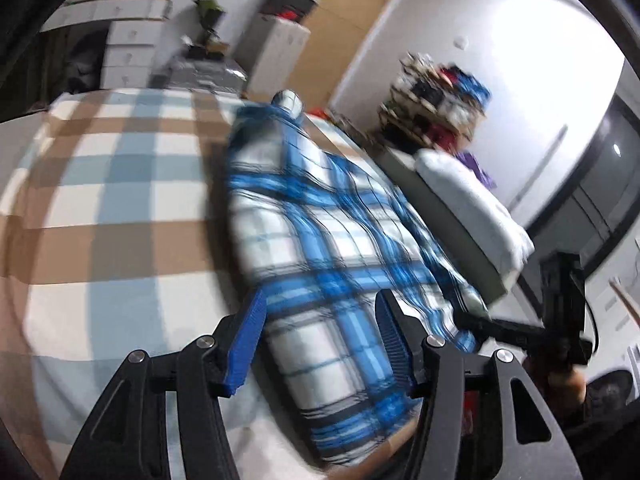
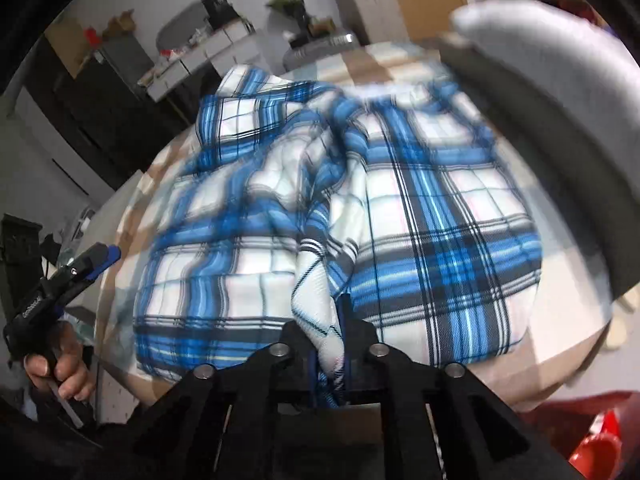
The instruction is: Fold large clothes
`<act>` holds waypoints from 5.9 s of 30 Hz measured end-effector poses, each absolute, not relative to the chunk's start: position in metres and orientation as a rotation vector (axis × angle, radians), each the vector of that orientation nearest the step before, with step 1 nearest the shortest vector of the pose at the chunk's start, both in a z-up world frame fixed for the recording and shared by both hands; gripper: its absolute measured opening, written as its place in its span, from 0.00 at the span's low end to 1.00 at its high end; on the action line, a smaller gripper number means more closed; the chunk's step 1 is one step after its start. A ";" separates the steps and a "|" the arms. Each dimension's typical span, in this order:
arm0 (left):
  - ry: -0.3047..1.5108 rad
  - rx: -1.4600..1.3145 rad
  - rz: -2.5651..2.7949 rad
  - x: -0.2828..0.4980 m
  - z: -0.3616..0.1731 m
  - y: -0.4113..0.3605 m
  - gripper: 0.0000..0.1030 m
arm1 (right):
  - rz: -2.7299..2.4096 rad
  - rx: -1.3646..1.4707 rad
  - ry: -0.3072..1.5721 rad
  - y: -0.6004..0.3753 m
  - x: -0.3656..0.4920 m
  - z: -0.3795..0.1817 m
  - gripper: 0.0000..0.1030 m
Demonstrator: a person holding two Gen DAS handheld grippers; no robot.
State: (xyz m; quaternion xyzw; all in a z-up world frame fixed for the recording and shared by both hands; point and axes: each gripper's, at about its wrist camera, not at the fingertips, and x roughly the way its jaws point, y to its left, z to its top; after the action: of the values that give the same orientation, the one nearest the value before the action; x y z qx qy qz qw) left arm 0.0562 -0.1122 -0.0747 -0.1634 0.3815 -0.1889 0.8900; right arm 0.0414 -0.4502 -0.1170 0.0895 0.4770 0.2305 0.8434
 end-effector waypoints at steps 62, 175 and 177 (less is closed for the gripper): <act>0.829 -0.238 -0.332 0.054 -0.092 -0.105 0.50 | 0.489 0.211 0.961 -0.477 0.174 -0.102 0.48; 0.846 -0.109 -0.241 0.102 -0.070 -0.127 0.50 | 0.654 0.252 1.048 -0.454 0.081 -0.135 0.15; 0.839 -0.116 -0.224 0.097 -0.068 -0.123 0.50 | 0.684 0.177 0.956 -0.446 0.072 -0.108 0.04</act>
State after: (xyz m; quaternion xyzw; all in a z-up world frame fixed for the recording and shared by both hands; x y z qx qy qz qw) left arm 0.0973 -0.1232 -0.0675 -0.0559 0.4061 -0.1087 0.9056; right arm 0.0721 -0.4460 -0.1079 0.0835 0.4504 0.3224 0.8284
